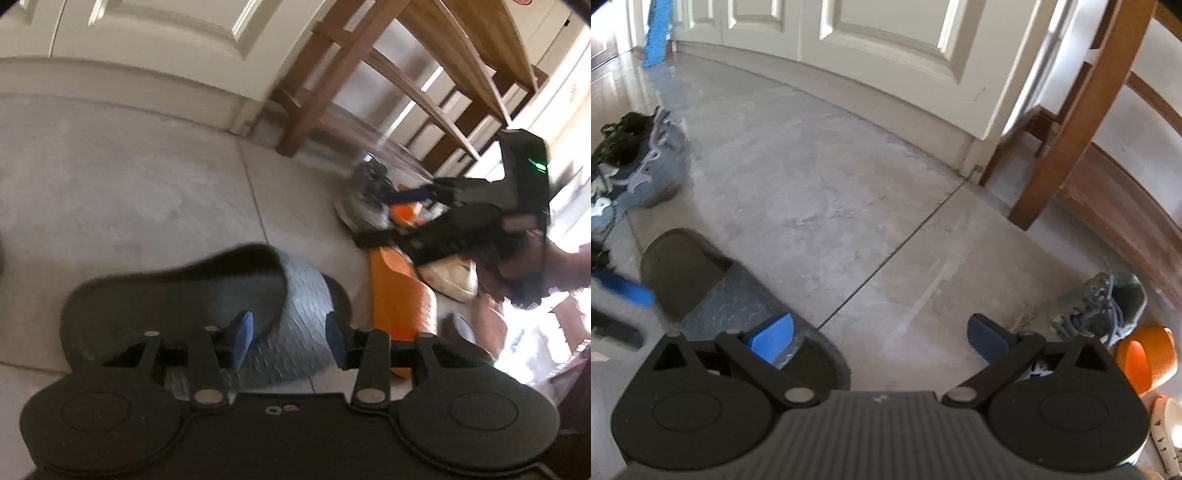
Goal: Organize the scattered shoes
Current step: 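Carry the slide with the left tool while the right tool grasps another dark grey slide, then set both slides beside the sneakers while opening both tools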
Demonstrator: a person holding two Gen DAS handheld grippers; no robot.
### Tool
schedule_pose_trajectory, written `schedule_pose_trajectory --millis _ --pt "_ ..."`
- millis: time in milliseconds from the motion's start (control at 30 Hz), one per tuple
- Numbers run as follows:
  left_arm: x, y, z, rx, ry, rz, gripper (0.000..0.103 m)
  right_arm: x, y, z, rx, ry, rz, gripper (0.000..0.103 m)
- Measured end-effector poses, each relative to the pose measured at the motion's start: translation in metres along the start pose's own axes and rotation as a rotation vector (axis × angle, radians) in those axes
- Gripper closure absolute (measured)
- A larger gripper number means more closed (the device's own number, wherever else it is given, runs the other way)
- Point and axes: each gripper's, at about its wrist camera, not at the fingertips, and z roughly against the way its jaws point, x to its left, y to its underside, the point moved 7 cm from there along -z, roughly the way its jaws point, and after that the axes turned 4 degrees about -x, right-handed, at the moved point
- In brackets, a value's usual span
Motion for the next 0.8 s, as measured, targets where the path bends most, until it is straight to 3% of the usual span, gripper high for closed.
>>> schedule_pose_trajectory --millis 33,100,267,433,567,733,800 --pt "0.0 -0.003 -0.003 -0.005 0.001 0.01 0.062 0.001 0.002 0.001 0.001 -0.012 0.006 0.003" --pt "0.0 -0.007 -0.013 0.009 0.027 0.029 0.062 0.004 0.006 0.001 0.015 -0.04 0.02 0.019" --pt "0.005 -0.013 -0.032 0.038 0.046 0.071 0.063 0.01 0.019 -0.004 0.068 -0.087 0.068 0.028" --pt "0.007 -0.004 -0.023 0.052 0.04 0.057 0.061 0.02 0.035 -0.016 0.062 -0.111 0.302 0.029" --pt "0.007 0.008 -0.014 0.065 0.033 0.062 0.061 0.038 0.042 -0.028 0.044 -0.182 0.52 0.052" --pt "0.009 0.02 -0.003 0.083 0.017 0.064 0.061 0.059 0.036 -0.045 -0.002 -0.316 0.706 0.055" --pt "0.011 0.023 0.001 0.087 0.005 0.055 0.061 0.064 0.038 -0.047 -0.035 -0.331 0.785 0.057"
